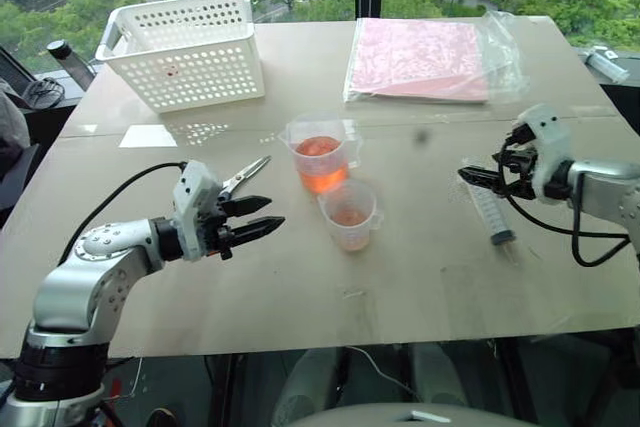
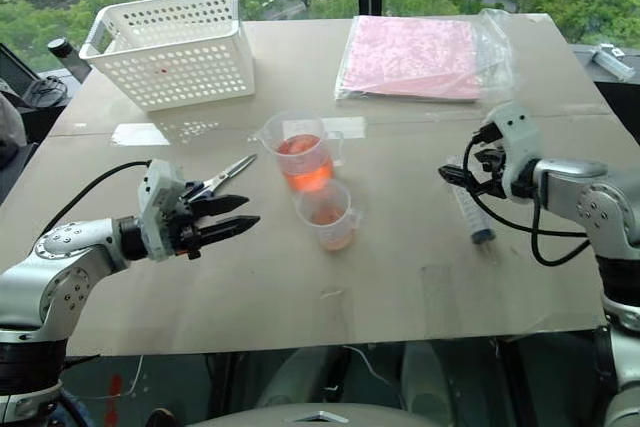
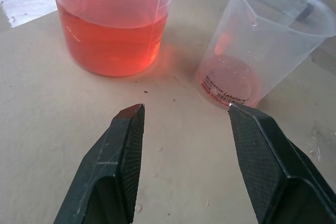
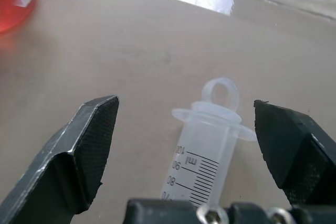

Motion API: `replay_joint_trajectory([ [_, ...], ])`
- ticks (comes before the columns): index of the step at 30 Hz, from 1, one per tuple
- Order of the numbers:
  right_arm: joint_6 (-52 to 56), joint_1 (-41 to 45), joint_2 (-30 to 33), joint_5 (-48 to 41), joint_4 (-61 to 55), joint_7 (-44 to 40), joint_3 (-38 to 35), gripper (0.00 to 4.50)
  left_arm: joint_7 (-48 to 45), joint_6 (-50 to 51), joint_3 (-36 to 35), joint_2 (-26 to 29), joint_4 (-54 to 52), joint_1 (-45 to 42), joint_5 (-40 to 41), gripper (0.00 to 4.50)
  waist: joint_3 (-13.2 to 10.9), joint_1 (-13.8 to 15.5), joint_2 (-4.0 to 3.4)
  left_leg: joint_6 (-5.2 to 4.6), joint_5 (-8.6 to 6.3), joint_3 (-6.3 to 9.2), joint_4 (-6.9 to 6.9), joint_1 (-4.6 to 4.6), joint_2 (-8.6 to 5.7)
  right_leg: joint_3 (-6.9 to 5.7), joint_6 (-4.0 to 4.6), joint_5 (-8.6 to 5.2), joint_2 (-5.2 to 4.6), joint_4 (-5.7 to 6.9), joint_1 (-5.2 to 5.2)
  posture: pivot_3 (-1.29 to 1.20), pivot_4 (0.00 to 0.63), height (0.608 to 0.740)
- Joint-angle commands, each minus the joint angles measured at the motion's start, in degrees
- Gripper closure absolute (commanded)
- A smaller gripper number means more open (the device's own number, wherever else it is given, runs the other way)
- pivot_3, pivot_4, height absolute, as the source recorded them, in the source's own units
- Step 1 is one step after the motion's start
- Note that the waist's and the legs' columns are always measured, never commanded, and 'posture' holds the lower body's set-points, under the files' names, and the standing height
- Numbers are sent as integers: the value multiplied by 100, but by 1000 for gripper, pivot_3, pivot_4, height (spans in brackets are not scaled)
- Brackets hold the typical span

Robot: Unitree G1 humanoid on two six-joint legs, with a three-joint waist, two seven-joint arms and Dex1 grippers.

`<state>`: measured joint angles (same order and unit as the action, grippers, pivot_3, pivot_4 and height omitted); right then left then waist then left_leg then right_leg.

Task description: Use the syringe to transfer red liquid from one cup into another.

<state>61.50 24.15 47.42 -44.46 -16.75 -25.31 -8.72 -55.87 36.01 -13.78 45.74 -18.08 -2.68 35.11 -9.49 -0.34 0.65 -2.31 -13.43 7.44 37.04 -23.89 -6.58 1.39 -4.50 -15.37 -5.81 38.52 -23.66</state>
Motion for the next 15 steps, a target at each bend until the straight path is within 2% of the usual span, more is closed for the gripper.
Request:
replay_joint_trajectory([
  [1,-1373,-1057,-15,20,-724,-1171,-912,20,85,-142,-237,3,-378,421,-3,1930,-1,-12,-1,-3,-2,-4,-2,1,0,3,0,0,0,-3,0,0,150,740],
  [4,-2625,-2560,-211,385,-947,-2083,-1532,20,104,-523,-275,-87,-495,1067,-239,1930,3,-3,-3,-4,-3,-5,-6,5,0,2,0,0,0,-12,7,0,150,740],
  [7,-3706,-3788,-477,584,-655,-3044,-2018,20,54,-895,-227,-149,-491,1548,-449,1930,2,-3,-5,-5,-3,-12,-9,14,0,4,-1,0,1,-16,15,0,150,740],
  [10,-4166,-4365,-549,692,-196,-3543,-2187,20,16,-1074,-158,-268,-546,1828,-468,1930,4,-5,-11,-31,-19,-11,-6,40,1,6,-2,1,0,-14,41,0,150,740],
  [13,-4938,-4473,-640,1048,456,-3845,-2130,20,-89,-1276,-32,-294,-526,2022,-564,1930,3,-24,-13,-11,-37,-15,-19,130,10,8,11,-11,1,-45,136,0,150,740],
  [15,-5202,-4443,-620,1183,735,-3978,-2031,20,-132,-1282,-49,-291,-490,1998,-477,1930,3,-24,-14,-10,-39,-15,-23,149,14,7,16,-16,1,-57,161,0,150,740],
])
